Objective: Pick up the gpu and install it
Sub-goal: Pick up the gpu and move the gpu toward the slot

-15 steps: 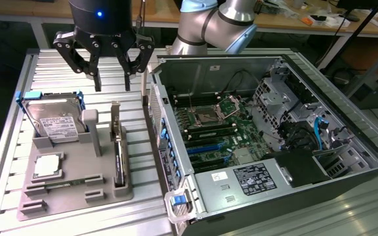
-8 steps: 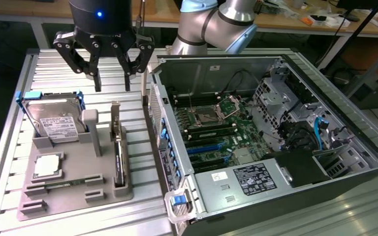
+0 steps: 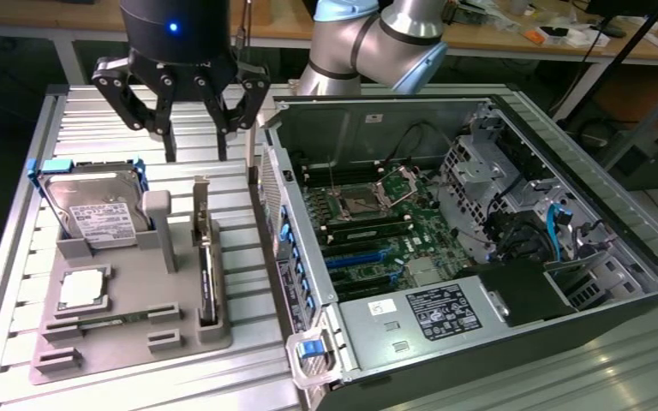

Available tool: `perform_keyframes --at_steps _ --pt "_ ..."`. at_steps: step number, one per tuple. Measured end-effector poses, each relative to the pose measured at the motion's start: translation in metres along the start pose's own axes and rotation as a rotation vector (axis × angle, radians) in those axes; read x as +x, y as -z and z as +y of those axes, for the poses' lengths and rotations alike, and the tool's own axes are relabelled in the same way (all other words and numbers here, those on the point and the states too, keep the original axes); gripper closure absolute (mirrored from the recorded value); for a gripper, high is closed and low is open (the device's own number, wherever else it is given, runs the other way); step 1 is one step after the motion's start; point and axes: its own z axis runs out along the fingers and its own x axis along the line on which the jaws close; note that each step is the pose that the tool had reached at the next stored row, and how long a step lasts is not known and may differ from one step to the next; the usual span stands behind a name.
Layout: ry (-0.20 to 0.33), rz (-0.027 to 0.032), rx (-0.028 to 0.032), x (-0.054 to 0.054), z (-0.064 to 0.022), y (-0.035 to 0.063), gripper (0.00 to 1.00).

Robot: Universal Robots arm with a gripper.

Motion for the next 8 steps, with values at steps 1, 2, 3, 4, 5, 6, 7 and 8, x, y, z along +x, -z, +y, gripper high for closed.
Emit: perform_keyframes --at_steps 1,2,3,4,5,6,7,8 --pt "0.0 0.0 0.0 -0.0001 -0.0005 0.0 0.46" --pt "0.0 0.0 0.0 -0.0001 -0.0011 0.0001 0.46" --pt "0.0 -0.0001 0.0 -0.0001 -0.0017 0.0 0.46" --pt "0.0 -0.0001 -0.0001 -0.0002 -0.0024 0.0 0.46" --pt "0.0 -0.0001 0.0 -0.0002 -0.0029 0.0001 0.46" --pt "0.0 -0.0001 -0.0001 -0.0003 -0.0036 0.0001 0.46" --pt "0.0 0.0 -0.0001 -0.0004 -0.0045 0.0002 0.46" --pt "0.0 -0.0001 0.0 -0.0004 -0.0052 0.0002 0.46"
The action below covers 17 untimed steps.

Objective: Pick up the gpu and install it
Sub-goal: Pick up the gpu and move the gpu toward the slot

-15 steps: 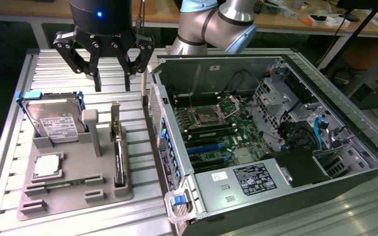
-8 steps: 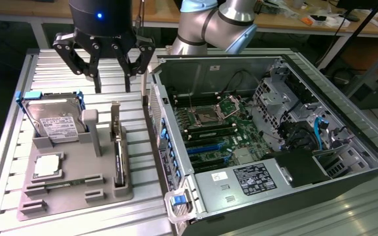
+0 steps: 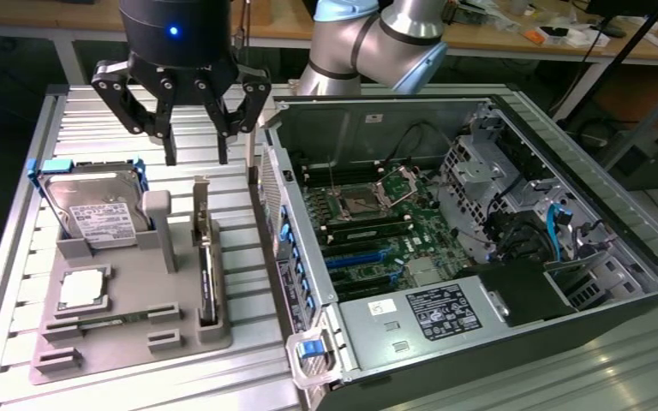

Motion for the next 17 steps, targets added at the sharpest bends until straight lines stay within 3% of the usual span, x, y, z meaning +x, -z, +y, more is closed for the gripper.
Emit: perform_keyframes --at_steps 17 --pt "0.0 0.0 0.0 -0.001 -0.013 0.0005 0.46"
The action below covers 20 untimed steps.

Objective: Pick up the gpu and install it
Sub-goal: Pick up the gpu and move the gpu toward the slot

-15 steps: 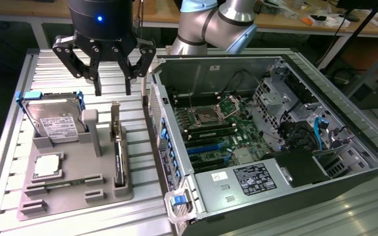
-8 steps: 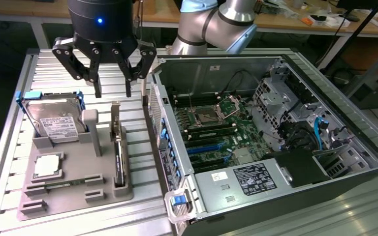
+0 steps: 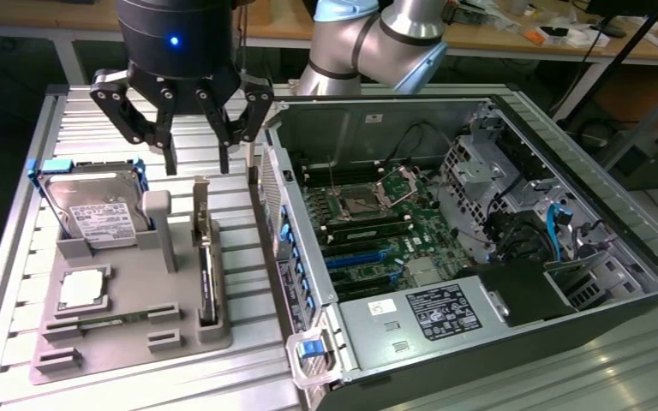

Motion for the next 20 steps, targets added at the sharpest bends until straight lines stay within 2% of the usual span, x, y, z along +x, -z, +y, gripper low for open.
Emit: perform_keyframes --at_steps 6,20 --pt "0.0 0.0 0.0 -0.0002 -0.0036 0.0001 0.46" --pt "0.0 -0.0001 0.0 -0.0004 -0.005 -0.0003 0.46"
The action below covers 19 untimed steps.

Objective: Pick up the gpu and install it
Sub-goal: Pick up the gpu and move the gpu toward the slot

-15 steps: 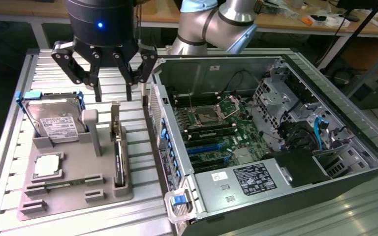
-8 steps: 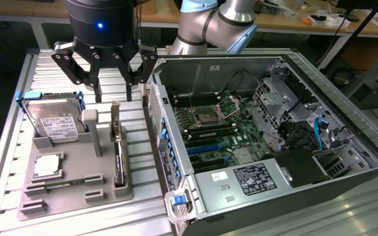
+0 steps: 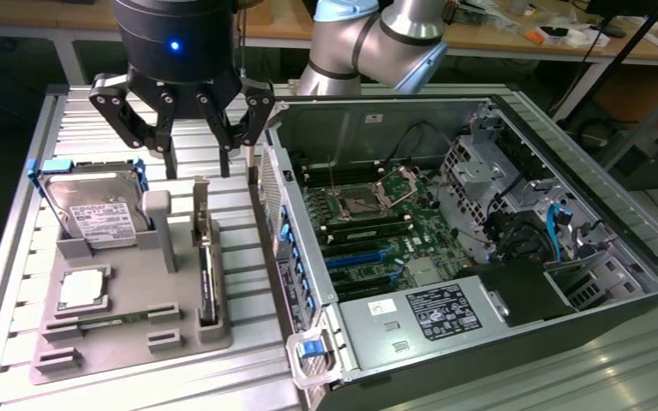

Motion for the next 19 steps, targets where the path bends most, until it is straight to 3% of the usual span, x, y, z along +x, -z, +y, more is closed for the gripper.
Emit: perform_keyframes --at_steps 7,11,19 --pt "0.0 0.0001 0.0001 0.0 -0.0041 -0.0058 0.46" --pt "0.0 0.0001 0.0001 -0.001 -0.0125 -0.0102 0.46" --pt "0.0 0.0001 0.0001 -0.001 -0.0148 -0.0159 0.46"
